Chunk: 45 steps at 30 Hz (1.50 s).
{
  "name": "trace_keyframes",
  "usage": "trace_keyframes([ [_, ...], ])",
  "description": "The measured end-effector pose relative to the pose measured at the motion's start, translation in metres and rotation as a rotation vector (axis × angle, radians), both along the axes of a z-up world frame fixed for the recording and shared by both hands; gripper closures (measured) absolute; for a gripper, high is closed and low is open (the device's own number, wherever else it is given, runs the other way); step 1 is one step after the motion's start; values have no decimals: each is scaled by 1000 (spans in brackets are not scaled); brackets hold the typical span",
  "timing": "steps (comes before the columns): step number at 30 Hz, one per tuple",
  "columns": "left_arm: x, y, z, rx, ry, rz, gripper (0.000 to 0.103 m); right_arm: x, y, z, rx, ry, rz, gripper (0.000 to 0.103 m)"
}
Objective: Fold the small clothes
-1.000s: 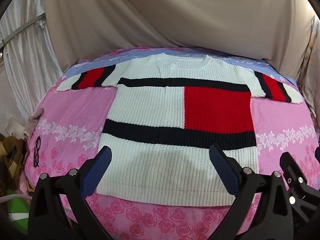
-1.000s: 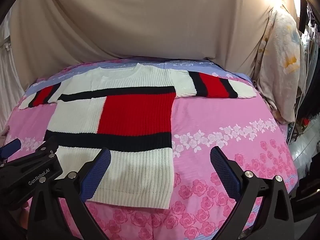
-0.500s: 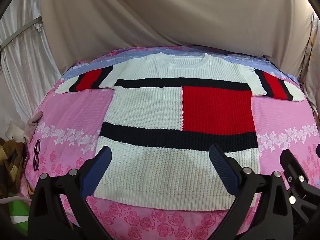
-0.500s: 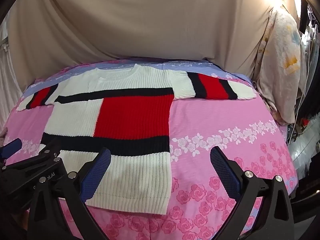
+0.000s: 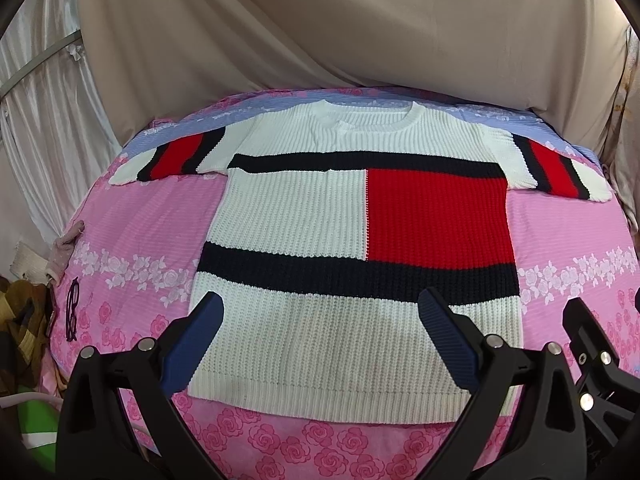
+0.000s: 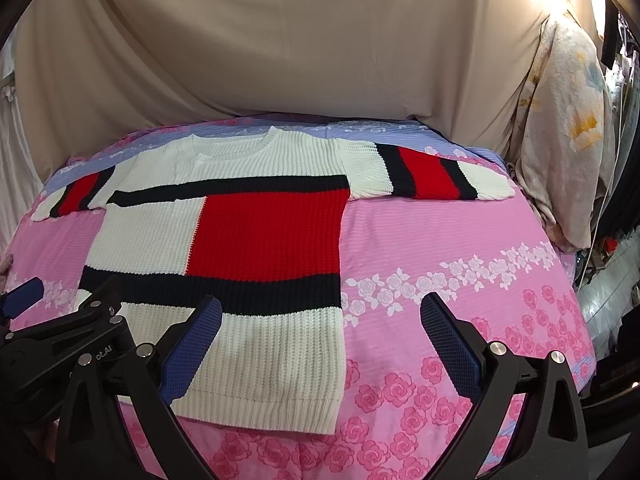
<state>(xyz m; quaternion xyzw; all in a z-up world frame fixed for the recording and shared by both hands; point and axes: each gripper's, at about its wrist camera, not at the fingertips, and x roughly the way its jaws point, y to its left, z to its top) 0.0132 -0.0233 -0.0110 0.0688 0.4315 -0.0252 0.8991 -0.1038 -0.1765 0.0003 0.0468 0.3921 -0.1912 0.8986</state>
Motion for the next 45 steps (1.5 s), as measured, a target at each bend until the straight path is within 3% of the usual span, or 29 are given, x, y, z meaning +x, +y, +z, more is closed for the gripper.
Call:
trace_keyframes([
  [45,0,2,1,2,9,7,9,1,3,0,-13,2,-6,5],
])
